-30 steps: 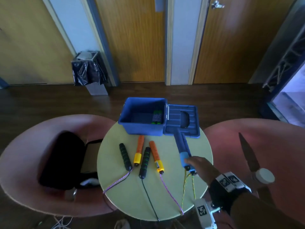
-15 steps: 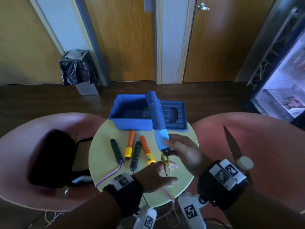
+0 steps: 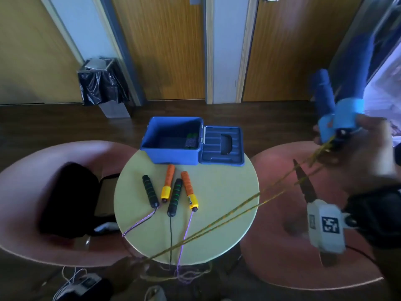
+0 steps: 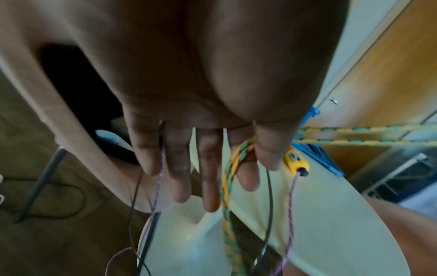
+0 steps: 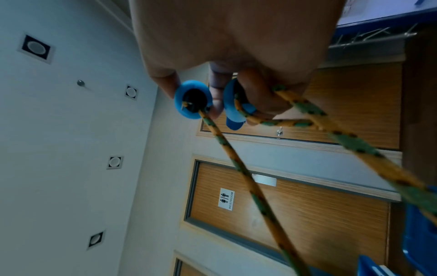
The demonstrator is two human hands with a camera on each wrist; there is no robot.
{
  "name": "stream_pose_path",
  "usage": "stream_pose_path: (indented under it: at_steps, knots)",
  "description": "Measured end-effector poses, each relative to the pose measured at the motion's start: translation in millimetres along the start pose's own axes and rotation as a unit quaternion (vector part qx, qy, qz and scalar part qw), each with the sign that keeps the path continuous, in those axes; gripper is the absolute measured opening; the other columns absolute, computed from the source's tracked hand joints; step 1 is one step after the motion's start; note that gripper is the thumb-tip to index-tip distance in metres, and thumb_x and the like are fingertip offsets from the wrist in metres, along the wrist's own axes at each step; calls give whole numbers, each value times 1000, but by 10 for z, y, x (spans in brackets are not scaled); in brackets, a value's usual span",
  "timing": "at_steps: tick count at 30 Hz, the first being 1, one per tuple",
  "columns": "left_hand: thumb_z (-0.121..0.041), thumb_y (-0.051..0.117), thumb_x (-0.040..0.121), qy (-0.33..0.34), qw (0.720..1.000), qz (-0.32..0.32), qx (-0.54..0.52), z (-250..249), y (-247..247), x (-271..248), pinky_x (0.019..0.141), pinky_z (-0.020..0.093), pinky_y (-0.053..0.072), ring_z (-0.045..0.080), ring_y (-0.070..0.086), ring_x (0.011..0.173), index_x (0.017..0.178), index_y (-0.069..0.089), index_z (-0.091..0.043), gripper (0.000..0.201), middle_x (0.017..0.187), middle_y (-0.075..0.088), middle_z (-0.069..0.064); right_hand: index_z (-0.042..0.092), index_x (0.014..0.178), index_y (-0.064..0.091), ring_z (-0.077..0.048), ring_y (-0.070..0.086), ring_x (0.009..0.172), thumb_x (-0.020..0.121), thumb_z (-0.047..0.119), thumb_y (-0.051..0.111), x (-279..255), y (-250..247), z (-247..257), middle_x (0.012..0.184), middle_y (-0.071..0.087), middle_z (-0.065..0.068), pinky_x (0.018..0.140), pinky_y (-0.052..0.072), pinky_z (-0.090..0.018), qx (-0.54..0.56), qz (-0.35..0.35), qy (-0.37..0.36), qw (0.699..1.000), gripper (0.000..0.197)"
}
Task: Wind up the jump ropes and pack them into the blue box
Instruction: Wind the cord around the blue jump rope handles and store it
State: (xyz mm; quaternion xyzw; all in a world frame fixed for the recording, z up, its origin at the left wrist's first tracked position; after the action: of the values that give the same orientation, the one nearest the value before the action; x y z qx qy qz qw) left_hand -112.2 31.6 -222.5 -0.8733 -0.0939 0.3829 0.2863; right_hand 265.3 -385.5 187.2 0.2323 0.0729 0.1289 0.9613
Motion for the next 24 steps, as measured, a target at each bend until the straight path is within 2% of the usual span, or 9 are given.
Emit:
stream_pose_path:
  at_steps: [2,4,6,8,10,14,17,21,24]
  knots:
    - [-45,68,90,-24,999,-31,-16,-396,-327,-593,70,14,46,21,70,86,88,78,-30,18,82,75,-6,19,97,56,-10,51,60,93,36,30,21,-15,-104,78,60,0,44,19,-18,-20,-3,21,1000,32]
    - [-14,68,92,-15,996,-85,8,-1239,-624,-1175,63,10,41,12,61,68,61,73,-38,39,58,68,-9,18,98,57,-10,47,58,93,33,32,25,34,-279,74,61,1,42,19,-18,-30,8,41,999,30]
    - [-24,71,89,10,987,-159,-31,-1587,-782,-1441,70,21,46,9,57,65,56,68,-52,44,57,67,-12,16,102,59,-11,48,59,88,34,40,15,150,-474,75,63,1,41,24,-17,-46,18,64,997,29]
    - [-59,65,80,90,978,-174,-72,-1925,-872,-1662,79,34,48,9,61,74,76,66,-58,4,77,69,-14,8,114,59,-13,53,61,88,33,45,-19,316,-667,77,66,-1,41,32,-21,-67,36,102,992,38]
    - [-75,53,77,142,974,-154,-84,-2236,-934,-1753,76,35,49,8,62,72,80,67,-41,37,77,68,-7,2,124,55,-16,59,57,79,34,55,-88,538,-814,85,65,-9,41,41,-27,-84,86,129,984,56]
    - [-54,53,85,195,961,-173,-97,-2910,-1054,-1804,61,25,42,1,53,56,75,65,-25,33,59,57,-12,5,109,63,-23,62,70,38,48,89,-305,1104,-1026,94,63,-15,62,52,-34,-42,238,159,957,86]
    - [-36,53,99,205,958,-178,-89,-3254,-1074,-1755,58,26,34,0,46,51,74,65,-17,33,52,53,-16,8,88,73,-30,54,78,48,48,84,-463,1483,-1154,89,63,-18,70,48,-38,46,334,178,925,58]
    - [-41,51,99,220,954,-162,-123,-3472,-1134,-1715,62,26,38,3,48,51,80,70,-16,37,62,64,1,7,85,69,-27,46,68,55,47,78,-602,1695,-1312,88,58,-22,78,38,-49,49,434,237,868,51]
    - [-44,49,96,241,954,-132,-122,-3421,-1157,-1704,65,25,37,4,49,57,83,75,-28,33,66,61,-5,4,82,65,-28,44,69,58,48,75,-611,1686,-1364,93,55,-25,67,43,-40,49,452,260,852,51]
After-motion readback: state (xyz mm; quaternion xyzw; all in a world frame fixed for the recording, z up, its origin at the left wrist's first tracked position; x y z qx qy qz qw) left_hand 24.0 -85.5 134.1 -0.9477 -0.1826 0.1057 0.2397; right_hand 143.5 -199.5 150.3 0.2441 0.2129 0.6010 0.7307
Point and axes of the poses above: each hand's wrist, its own x-axis towards the middle knuckle, its own y-axis out of the palm, z = x × y, the point moved 3 cm from there along x, towards the middle knuckle
